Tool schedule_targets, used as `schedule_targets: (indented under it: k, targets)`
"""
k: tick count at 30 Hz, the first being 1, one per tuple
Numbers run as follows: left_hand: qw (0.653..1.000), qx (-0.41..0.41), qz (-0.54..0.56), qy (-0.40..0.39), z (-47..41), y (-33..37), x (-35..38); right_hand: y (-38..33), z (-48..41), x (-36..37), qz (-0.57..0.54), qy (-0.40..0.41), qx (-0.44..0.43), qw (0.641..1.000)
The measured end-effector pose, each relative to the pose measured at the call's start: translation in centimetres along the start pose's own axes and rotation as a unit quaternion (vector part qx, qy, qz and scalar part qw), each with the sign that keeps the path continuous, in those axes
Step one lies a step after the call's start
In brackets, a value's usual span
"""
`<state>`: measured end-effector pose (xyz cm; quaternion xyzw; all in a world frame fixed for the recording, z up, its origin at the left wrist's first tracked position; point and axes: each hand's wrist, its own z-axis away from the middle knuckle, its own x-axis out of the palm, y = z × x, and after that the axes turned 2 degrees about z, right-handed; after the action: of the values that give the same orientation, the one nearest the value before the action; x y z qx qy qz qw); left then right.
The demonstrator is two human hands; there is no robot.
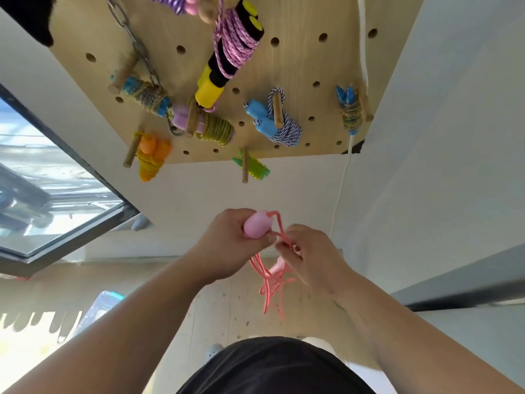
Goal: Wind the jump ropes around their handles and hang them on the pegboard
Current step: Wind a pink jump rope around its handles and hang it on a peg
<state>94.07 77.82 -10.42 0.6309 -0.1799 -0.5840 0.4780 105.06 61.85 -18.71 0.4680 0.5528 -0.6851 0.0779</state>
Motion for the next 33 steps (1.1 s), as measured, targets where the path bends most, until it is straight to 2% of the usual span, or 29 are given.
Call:
schedule_targets:
  k: [3,6,9,11,13,15,18,20,22,26,29,33]
  targets:
    - [0.996,-0.015,-0.043,0.079,-0.6,-0.5,-0.9,1.9,-0.1,-0.4,0.033,-0.021,0.061,0.997]
    - [0.988,-0.019,-0.122,0.089,-0.9,-1.6,-1.2,2.3,0.0,-1.3,0.018,-0.026,0.06,0.998]
    - [0.988,-0.033,-0.129,0.083,-1.0,-2.2,-0.7,2.4,-0.1,-1.8,0.041,-0.016,0.071,0.997]
    - [0.987,-0.055,-0.139,0.057,-1.3,-2.5,-0.4,2.1,0.0,-2.5,-0.041,0.006,0.078,0.996]
    - [0.987,-0.086,-0.131,0.03,-1.4,-2.8,0.1,1.4,0.3,-3.3,-0.191,0.031,0.104,0.976]
    - [0.991,-0.117,-0.048,0.033,-1.3,-3.0,0.7,0.9,0.5,-3.8,-0.282,0.043,0.125,0.95]
    - [0.986,-0.112,0.097,0.07,-0.9,-1.7,1.4,2.1,1.3,-3.3,-0.337,0.027,0.151,0.929]
    - [0.982,-0.084,0.142,0.094,-0.9,-0.6,1.9,3.0,1.8,-2.8,-0.31,-0.007,0.161,0.937]
    - [0.979,-0.068,0.151,0.116,-0.9,0.6,2.5,3.2,2.1,-2.4,-0.235,-0.022,0.154,0.959]
    - [0.973,-0.108,0.165,0.119,-1.4,1.7,2.6,2.5,2.0,-2.7,-0.145,0.016,0.109,0.983]
    - [0.985,-0.122,0.104,0.064,-1.5,1.8,2.1,1.3,2.0,-3.1,-0.139,0.082,0.101,0.982]
    - [0.991,-0.109,0.072,0.009,-1.3,2.7,2.0,-0.5,1.8,-2.6,-0.096,0.22,0.057,0.969]
